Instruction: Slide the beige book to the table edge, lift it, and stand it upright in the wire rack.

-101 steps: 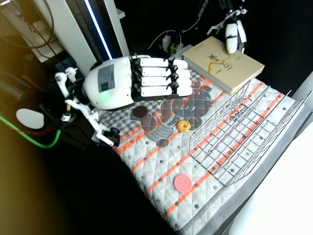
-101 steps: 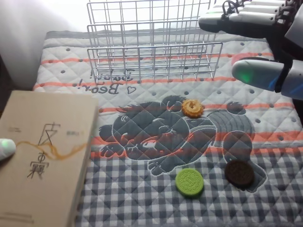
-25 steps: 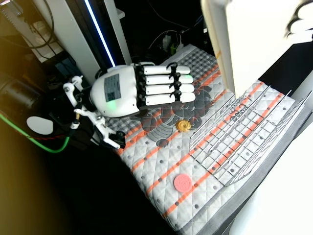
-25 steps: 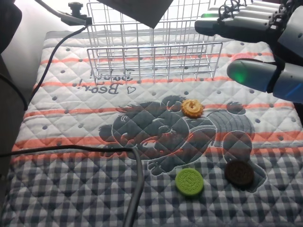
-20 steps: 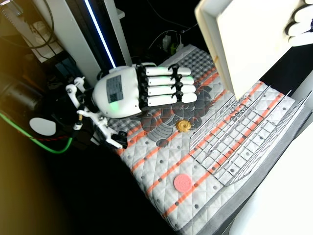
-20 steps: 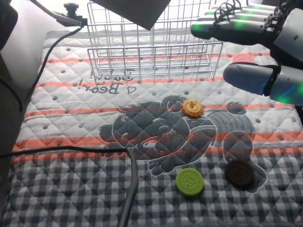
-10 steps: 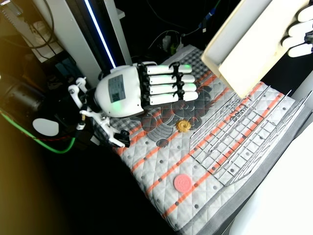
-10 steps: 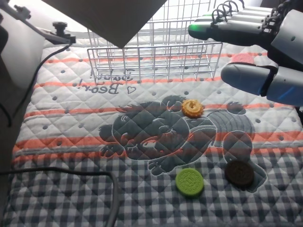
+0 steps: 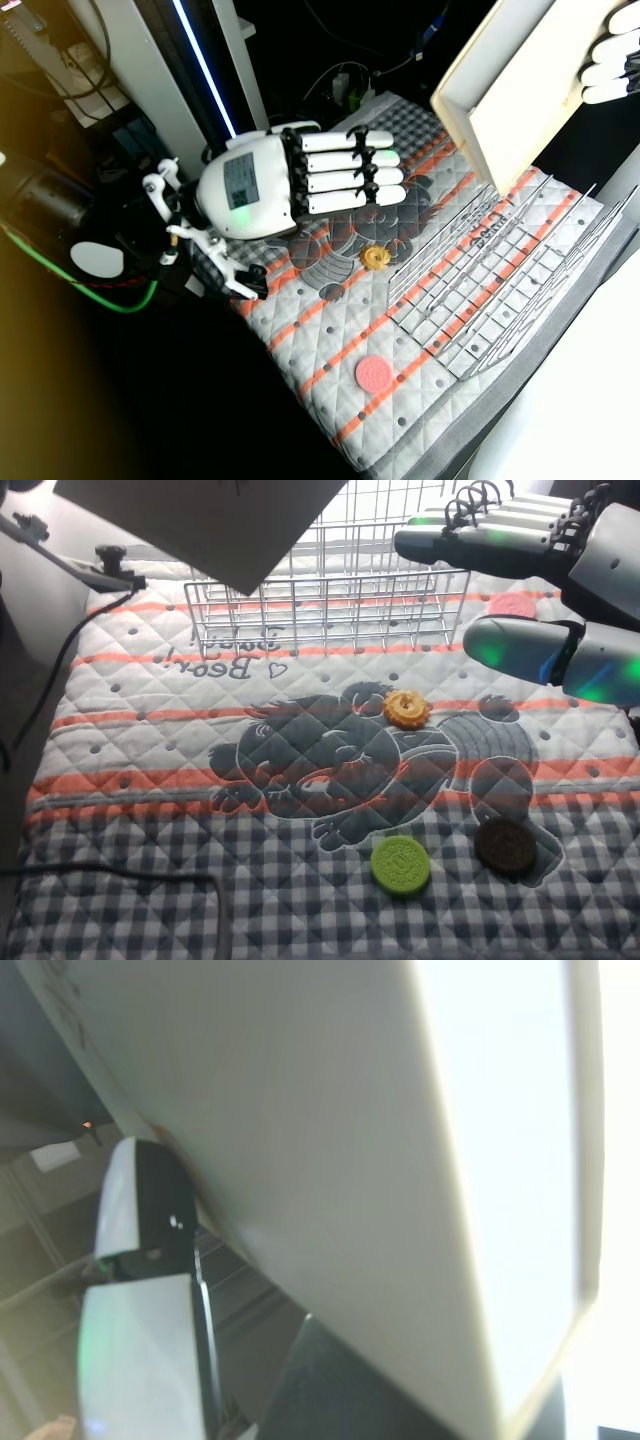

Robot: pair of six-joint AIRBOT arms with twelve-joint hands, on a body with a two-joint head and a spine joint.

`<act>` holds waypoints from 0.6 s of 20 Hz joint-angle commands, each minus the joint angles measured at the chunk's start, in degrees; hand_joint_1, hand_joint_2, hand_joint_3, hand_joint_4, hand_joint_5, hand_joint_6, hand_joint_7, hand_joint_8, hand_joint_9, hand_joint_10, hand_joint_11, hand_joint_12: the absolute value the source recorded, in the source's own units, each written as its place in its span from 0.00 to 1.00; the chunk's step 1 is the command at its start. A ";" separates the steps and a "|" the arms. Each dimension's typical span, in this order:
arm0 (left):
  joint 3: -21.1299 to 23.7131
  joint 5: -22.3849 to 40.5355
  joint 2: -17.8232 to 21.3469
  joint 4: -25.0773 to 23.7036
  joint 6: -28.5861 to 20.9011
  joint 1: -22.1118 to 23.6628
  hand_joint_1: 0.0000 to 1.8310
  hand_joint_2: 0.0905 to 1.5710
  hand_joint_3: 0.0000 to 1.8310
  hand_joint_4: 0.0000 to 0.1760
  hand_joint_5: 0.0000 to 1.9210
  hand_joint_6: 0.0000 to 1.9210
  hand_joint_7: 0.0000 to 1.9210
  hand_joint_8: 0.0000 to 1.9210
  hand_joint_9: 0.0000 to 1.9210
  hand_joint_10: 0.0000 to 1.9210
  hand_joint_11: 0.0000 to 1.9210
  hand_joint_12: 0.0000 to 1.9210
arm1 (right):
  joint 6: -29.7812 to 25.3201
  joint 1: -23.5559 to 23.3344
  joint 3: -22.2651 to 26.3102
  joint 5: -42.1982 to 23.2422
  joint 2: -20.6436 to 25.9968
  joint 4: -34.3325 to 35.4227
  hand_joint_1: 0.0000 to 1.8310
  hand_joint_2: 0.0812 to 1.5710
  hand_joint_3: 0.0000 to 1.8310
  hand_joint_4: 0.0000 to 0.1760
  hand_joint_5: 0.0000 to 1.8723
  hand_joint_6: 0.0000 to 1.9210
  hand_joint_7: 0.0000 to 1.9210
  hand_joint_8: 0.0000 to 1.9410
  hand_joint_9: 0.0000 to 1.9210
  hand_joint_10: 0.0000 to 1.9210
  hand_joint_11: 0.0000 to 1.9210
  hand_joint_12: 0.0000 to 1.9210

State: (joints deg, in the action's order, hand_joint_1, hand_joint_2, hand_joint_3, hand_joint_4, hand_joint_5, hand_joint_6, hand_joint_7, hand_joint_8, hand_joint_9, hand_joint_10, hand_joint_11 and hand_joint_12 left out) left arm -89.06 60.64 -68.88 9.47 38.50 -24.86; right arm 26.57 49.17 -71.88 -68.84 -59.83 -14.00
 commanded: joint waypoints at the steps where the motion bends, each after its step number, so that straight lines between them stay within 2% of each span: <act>1: 0.04 7.39 0.87 1.66 -0.91 0.21 0.69 0.67 0.00 0.00 0.51 0.48 0.59 0.44 0.67 0.24 0.50 0.51 | -0.54 -0.46 -0.13 -6.74 -0.24 2.12 0.00 0.87 0.00 0.00 0.20 0.00 0.20 0.00 0.18 0.00 0.18 0.00; 2: 0.21 7.50 1.04 2.10 -0.91 -0.37 0.69 0.67 0.00 0.00 0.51 0.48 0.59 0.44 0.67 0.24 0.50 0.51 | -0.57 -0.46 -0.14 -6.74 -0.27 2.12 0.00 0.87 0.00 0.00 0.20 0.00 0.20 0.00 0.18 0.00 0.18 0.00; 3: 0.26 7.52 1.08 2.18 -0.91 -0.50 0.79 0.66 0.01 0.00 0.51 0.45 0.58 0.42 0.58 0.47 0.41 0.69 | -0.60 -0.46 -0.14 -6.74 -0.28 2.12 0.00 0.87 0.00 0.00 0.20 0.00 0.19 0.00 0.18 0.00 0.18 0.00; 4: 0.33 7.52 1.10 2.28 -0.91 -0.74 0.82 0.67 0.00 0.00 0.50 0.46 0.56 0.43 0.55 0.53 0.39 0.74 | -0.62 -0.45 -0.15 -6.74 -0.28 2.12 0.00 0.87 0.00 0.00 0.20 0.00 0.19 0.00 0.18 0.00 0.18 0.00; 5: 0.39 7.51 1.11 2.36 -0.91 -0.93 0.77 0.67 0.00 0.00 0.49 0.48 0.56 0.43 0.52 0.59 0.46 0.64 | -0.62 -0.45 -0.15 -6.74 -0.28 2.12 0.00 0.88 0.00 0.00 0.20 0.00 0.19 0.00 0.18 0.00 0.17 0.00; 6: 0.45 7.52 1.12 2.47 -0.91 -1.12 0.76 0.67 0.00 0.00 0.49 0.49 0.56 0.44 0.52 0.59 0.48 0.59 | -0.63 -0.45 -0.15 -6.74 -0.30 2.12 0.00 0.88 0.00 0.00 0.19 0.00 0.18 0.00 0.17 0.00 0.16 0.00; 7: 0.49 7.52 1.12 2.53 -0.90 -1.28 0.76 0.67 0.00 0.00 0.49 0.49 0.55 0.44 0.52 0.59 0.49 0.58 | -0.64 -0.45 -0.15 -6.74 -0.31 2.12 0.00 0.88 0.00 0.00 0.19 0.00 0.19 0.00 0.17 0.00 0.16 0.00; 8: 0.47 7.22 1.12 2.53 -0.90 -1.21 0.81 0.67 0.00 0.00 0.49 0.46 0.55 0.43 0.54 0.53 0.43 0.74 | -0.64 -0.45 -0.17 -6.74 -0.32 2.12 0.00 0.88 0.00 0.00 0.19 0.00 0.19 0.00 0.18 0.00 0.16 0.00; 10: 0.27 6.32 1.16 2.08 -0.50 0.57 0.82 0.67 0.00 0.00 0.50 0.47 0.56 0.42 0.55 0.51 0.40 0.76 | -0.66 -0.45 -0.21 -6.74 -0.32 2.12 0.00 0.88 0.00 0.00 0.19 0.00 0.19 0.00 0.17 0.00 0.16 0.00; 12: 0.10 5.52 1.16 0.54 -0.15 3.15 0.82 0.67 0.00 0.00 0.50 0.44 0.55 0.44 0.55 0.52 0.40 0.78 | -0.70 -0.45 -0.26 -6.74 -0.40 2.12 0.00 0.88 0.00 0.00 0.19 0.00 0.19 0.00 0.17 0.00 0.16 0.00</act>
State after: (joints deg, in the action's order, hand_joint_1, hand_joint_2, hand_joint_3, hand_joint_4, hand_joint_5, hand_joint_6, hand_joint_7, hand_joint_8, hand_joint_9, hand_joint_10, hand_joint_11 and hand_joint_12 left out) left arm -88.62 58.59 -68.36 8.62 39.48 -21.61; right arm 26.26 49.17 -72.12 -68.90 -60.05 -13.98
